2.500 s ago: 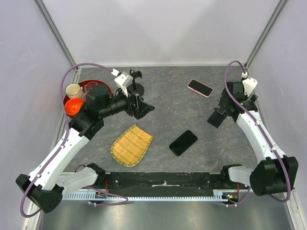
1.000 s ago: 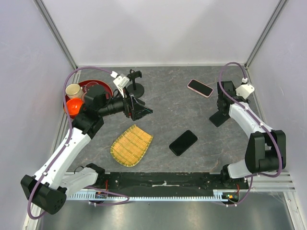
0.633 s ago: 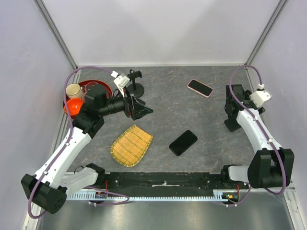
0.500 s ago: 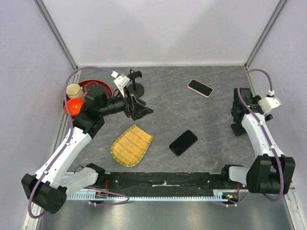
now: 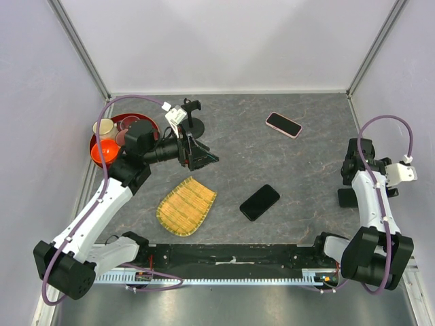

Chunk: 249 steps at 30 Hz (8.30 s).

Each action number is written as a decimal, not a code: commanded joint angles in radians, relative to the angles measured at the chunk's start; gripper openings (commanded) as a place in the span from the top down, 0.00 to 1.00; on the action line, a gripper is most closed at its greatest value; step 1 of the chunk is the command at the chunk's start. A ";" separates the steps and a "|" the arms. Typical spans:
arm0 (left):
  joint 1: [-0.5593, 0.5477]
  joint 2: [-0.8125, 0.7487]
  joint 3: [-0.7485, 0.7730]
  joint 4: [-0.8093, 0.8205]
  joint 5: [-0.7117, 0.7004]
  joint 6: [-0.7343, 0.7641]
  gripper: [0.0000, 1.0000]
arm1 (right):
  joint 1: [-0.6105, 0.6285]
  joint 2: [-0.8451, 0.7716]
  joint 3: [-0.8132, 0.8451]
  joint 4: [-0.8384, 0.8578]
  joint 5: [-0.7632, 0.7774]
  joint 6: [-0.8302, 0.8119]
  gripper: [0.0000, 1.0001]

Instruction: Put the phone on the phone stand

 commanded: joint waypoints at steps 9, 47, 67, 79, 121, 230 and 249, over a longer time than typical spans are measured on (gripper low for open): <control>-0.002 -0.003 -0.002 0.055 0.038 -0.041 0.15 | -0.003 0.052 0.030 -0.086 0.006 0.215 0.93; -0.007 0.021 0.004 0.027 -0.016 -0.007 0.16 | 0.889 0.201 0.181 0.072 -0.439 -0.300 0.02; 0.010 0.023 0.057 -0.082 -0.094 0.083 0.16 | 0.991 0.348 0.069 0.072 -0.770 0.232 0.02; 0.010 0.014 0.070 -0.089 -0.059 0.088 0.16 | 1.014 0.368 0.070 0.012 -0.779 0.356 0.02; 0.008 0.015 0.062 -0.080 -0.046 0.070 0.16 | 1.012 0.515 0.069 0.072 -0.764 0.476 0.20; -0.006 0.097 0.038 -0.051 -0.040 0.059 0.17 | 0.147 0.037 0.040 -0.072 0.224 0.077 1.00; -0.006 0.098 0.039 -0.049 -0.022 0.054 0.17 | 0.149 0.015 0.011 -0.058 0.195 0.056 1.00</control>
